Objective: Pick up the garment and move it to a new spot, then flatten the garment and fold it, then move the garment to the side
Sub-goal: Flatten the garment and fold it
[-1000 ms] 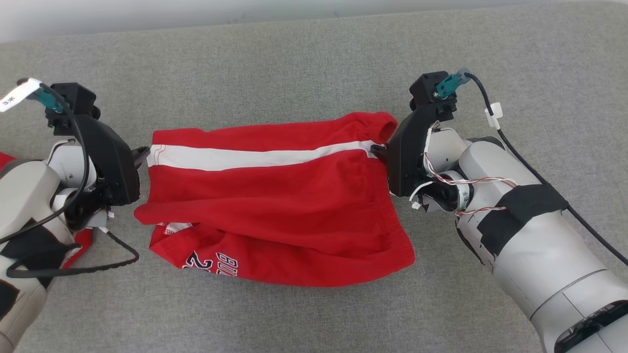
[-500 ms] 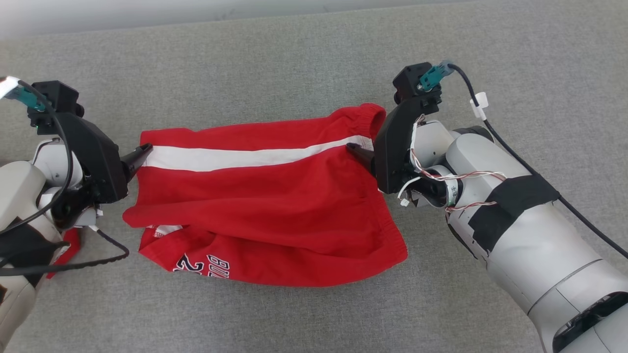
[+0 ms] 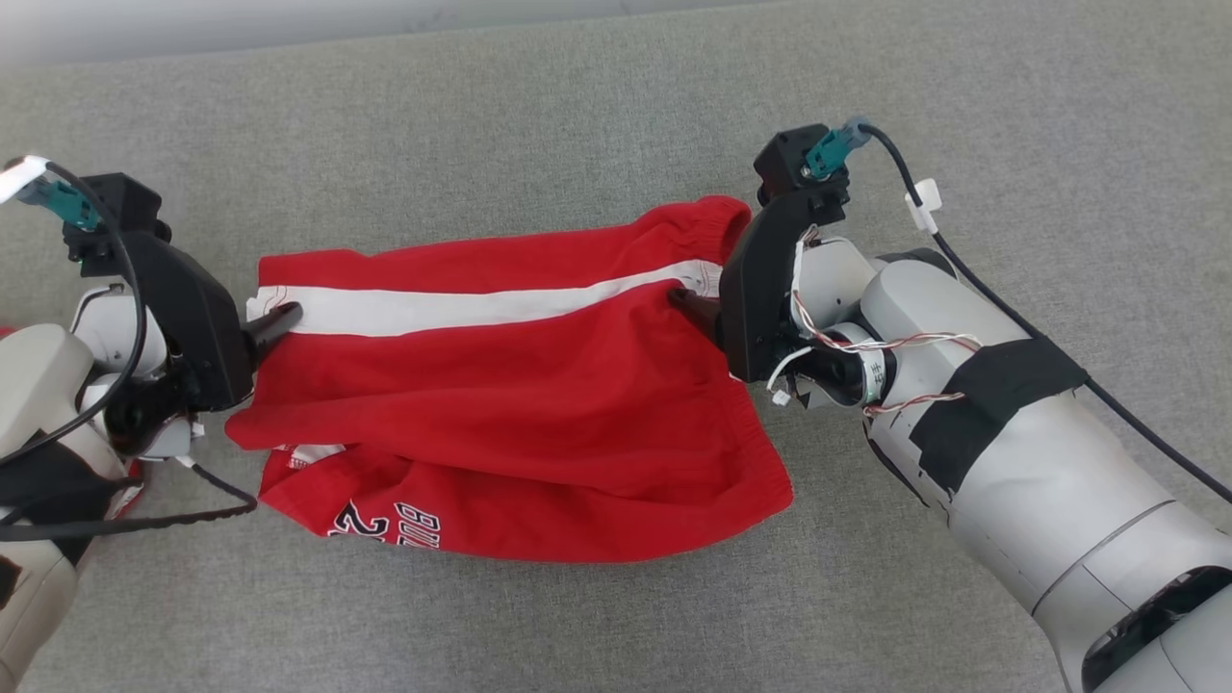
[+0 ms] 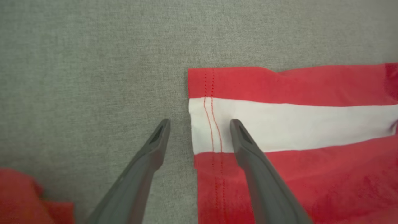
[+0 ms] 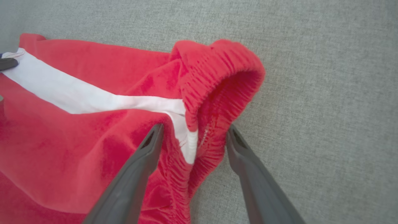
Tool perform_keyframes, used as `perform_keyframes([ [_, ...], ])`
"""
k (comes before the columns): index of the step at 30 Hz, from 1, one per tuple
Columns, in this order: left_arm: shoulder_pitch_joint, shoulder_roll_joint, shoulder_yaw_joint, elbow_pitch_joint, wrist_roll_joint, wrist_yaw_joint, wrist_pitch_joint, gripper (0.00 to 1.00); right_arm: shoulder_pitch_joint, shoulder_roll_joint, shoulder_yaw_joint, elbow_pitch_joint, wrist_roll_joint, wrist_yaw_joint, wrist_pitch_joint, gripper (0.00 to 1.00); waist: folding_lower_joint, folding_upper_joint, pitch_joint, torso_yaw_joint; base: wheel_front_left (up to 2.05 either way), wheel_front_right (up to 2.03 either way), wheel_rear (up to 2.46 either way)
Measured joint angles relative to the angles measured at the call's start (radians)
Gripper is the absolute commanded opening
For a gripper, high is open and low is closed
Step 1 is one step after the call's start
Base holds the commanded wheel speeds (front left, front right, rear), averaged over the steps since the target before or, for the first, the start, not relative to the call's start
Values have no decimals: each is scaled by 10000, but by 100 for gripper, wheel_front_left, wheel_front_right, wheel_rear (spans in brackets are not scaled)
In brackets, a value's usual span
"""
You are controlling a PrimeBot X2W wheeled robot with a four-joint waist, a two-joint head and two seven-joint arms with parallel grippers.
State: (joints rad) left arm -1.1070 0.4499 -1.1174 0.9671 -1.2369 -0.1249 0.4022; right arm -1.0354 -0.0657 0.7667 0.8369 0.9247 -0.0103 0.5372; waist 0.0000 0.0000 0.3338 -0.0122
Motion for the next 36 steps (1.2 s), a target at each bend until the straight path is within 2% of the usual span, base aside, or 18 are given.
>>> perform_keyframes([
  [2,0,2,-40,73,0,0,25,100,-22,2,82,-10,46,-31,10,100,0,0,50,-5,0,0,0],
  [3,1,8,-35,107,-6,0,33,100,-22,2,132,-10,79,-52,12,89,0,1,77,-8,0,0,0],
  [4,1,10,-35,132,-46,-2,38,100,-22,2,171,-12,84,-75,13,42,0,0,103,-13,0,0,0],
  [5,-2,29,-90,117,-46,-2,69,99,-26,2,192,-8,105,-75,13,0,0,1,128,-16,0,0,0],
  [6,-3,46,-142,113,-48,-2,79,0,-33,2,209,-6,144,-77,13,0,0,0,148,-20,0,0,0],
  [16,-81,31,-150,88,-199,0,-46,0,-263,6,291,253,451,-73,-50,0,0,1,126,29,0,0,0],
  [25,-572,-6,75,-422,-332,0,-732,0,-761,13,-176,738,658,29,-918,0,0,1,-174,156,0,0,0],
  [36,-665,157,-61,-1145,-299,0,-1588,0,-820,-77,-585,1377,771,608,-1988,0,-1,0,-910,375,0,0,0],
])
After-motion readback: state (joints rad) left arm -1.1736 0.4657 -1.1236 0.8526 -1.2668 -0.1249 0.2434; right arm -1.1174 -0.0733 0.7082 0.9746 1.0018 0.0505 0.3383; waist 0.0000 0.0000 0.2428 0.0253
